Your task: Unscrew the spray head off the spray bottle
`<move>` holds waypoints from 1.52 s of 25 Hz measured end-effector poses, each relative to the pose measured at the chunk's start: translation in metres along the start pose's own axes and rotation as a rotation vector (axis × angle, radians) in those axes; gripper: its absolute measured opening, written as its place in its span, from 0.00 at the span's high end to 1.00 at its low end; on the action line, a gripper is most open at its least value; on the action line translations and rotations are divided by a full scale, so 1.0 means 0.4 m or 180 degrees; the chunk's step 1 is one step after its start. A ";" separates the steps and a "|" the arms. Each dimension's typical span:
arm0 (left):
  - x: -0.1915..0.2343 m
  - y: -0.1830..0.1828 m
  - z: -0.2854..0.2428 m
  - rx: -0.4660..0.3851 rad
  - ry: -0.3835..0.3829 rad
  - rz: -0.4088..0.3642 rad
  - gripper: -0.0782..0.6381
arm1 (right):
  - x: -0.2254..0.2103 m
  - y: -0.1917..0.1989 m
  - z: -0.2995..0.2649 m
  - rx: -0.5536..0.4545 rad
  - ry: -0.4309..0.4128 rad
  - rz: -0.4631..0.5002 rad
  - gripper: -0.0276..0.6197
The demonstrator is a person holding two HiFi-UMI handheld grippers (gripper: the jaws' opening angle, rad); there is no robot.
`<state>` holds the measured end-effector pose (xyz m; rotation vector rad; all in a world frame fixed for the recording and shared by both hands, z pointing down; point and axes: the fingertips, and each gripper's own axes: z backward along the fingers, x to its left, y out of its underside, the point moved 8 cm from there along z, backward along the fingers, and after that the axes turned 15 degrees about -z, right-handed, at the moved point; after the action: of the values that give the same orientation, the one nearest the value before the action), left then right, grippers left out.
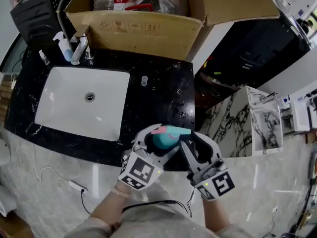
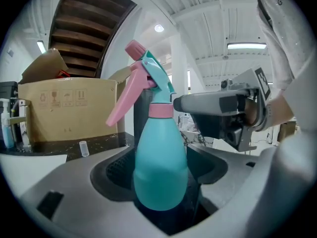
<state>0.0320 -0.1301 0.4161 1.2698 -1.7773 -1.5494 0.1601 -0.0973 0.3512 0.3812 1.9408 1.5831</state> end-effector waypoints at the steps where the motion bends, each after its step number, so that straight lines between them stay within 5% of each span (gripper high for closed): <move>1: 0.000 0.000 0.000 0.0001 -0.0005 0.0001 0.43 | 0.007 -0.002 0.010 -0.0021 0.0042 -0.0142 0.79; 12: -0.014 -0.006 -0.004 0.0095 -0.0182 -0.0098 0.43 | 0.073 0.017 -0.056 0.0336 0.0698 -0.0039 0.75; 16: -0.020 -0.007 -0.007 0.0141 -0.0170 -0.0209 0.43 | 0.069 0.014 -0.064 0.0359 0.0702 0.0010 0.75; 21: -0.013 -0.004 -0.003 0.0108 -0.0046 -0.0249 0.44 | 0.041 0.012 -0.059 0.0397 0.0257 0.0074 0.76; 32: -0.002 -0.003 0.000 0.0079 0.0224 -0.0322 0.45 | -0.076 -0.021 -0.094 0.0842 -0.1800 0.0296 0.76; 35: -0.002 -0.004 -0.002 0.0118 0.0119 -0.0303 0.45 | -0.063 -0.041 -0.101 0.0845 -0.1679 0.0428 0.74; 38: -0.007 -0.004 -0.004 0.0142 0.0037 -0.0277 0.45 | -0.038 -0.044 -0.063 0.0609 -0.1233 0.0161 0.57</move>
<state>0.0352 -0.1287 0.4157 1.3915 -1.7803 -1.5535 0.1591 -0.1300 0.3411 0.7614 1.7904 1.2441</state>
